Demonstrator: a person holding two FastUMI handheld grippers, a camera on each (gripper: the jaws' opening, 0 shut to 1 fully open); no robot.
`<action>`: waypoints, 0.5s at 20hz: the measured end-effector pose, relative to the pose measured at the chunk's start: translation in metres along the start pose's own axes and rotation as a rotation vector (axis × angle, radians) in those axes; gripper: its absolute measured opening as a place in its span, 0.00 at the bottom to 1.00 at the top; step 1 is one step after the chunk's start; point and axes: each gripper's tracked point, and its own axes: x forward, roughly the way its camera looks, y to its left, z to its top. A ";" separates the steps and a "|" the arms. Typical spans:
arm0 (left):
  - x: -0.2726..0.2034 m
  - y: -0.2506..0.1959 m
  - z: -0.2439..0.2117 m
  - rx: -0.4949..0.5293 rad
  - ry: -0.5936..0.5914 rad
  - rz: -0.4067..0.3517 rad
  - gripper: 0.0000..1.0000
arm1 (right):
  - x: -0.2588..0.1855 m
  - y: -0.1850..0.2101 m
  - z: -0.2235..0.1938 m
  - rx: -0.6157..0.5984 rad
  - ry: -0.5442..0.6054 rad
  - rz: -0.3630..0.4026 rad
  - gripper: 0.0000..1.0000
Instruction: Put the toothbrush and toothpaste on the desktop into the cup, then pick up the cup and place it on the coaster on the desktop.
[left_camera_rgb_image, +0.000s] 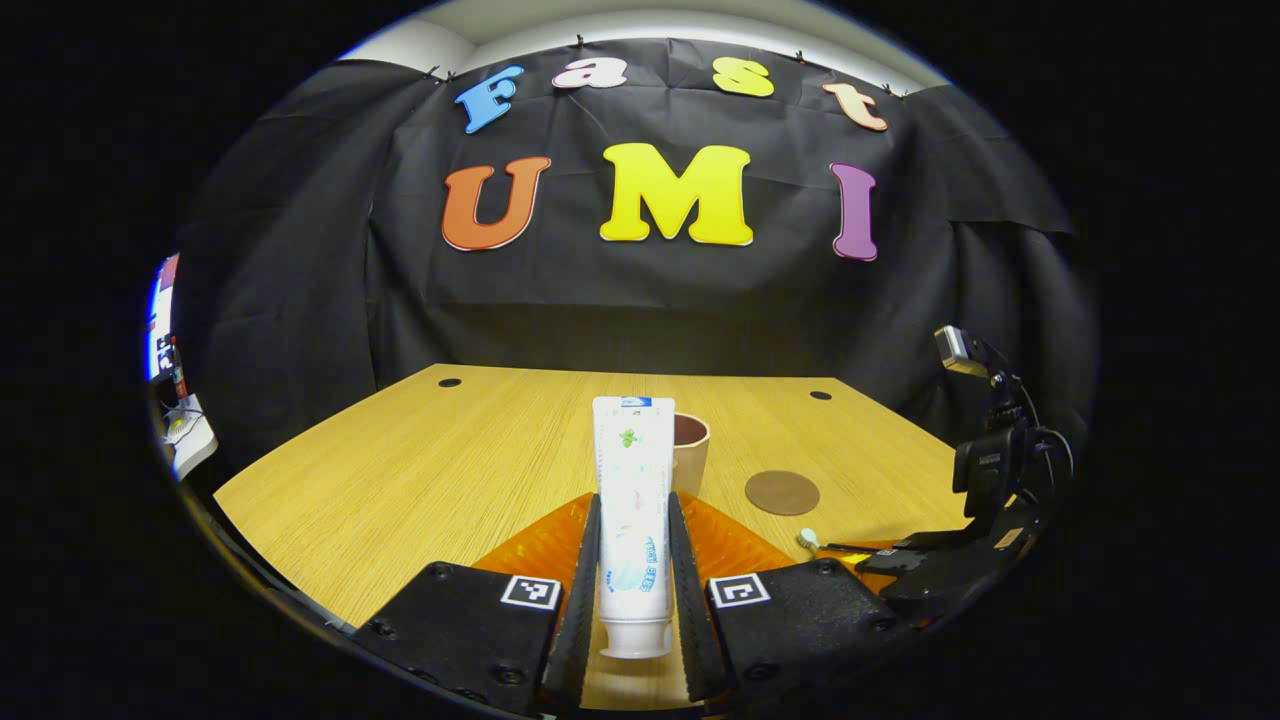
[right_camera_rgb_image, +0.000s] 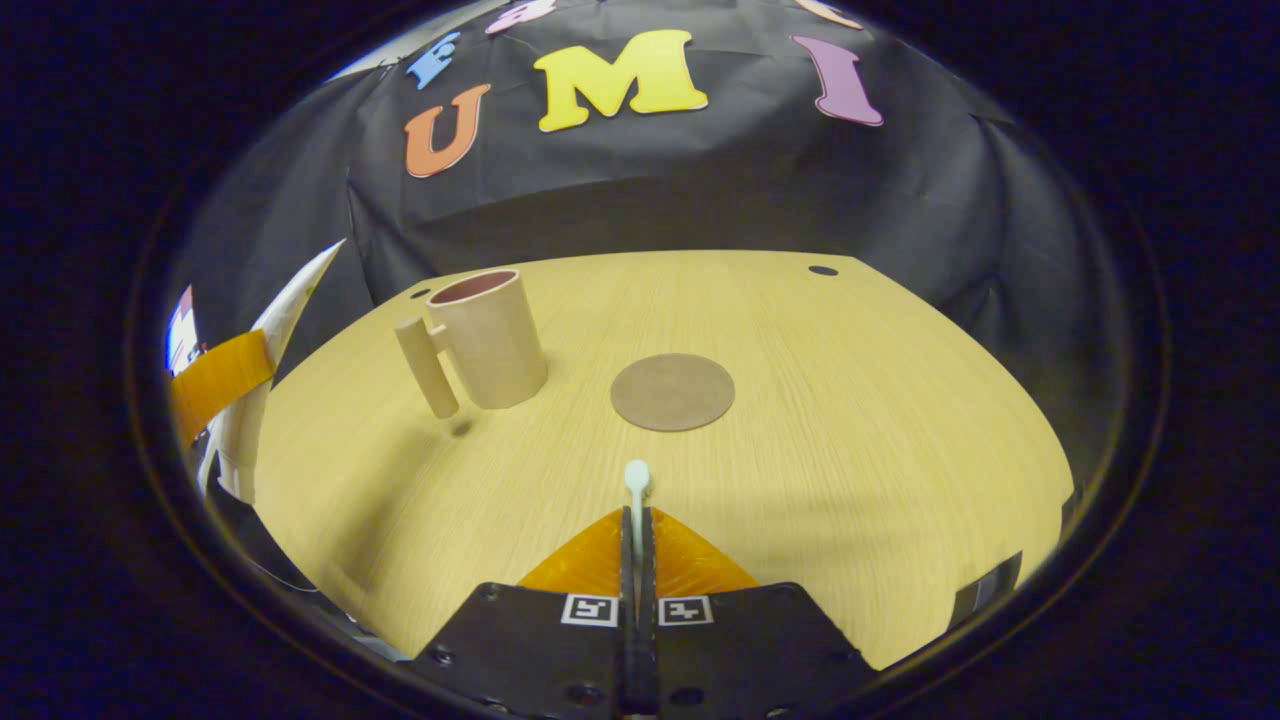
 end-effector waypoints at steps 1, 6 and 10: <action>0.003 -0.001 0.008 0.002 -0.016 -0.006 0.40 | -0.002 -0.001 0.004 0.011 -0.008 0.007 0.00; 0.038 -0.002 0.077 -0.027 -0.141 -0.023 0.40 | -0.037 -0.010 0.038 0.047 -0.132 0.031 0.00; 0.071 -0.011 0.116 -0.065 -0.240 -0.055 0.40 | -0.061 -0.010 0.053 0.055 -0.196 0.064 0.00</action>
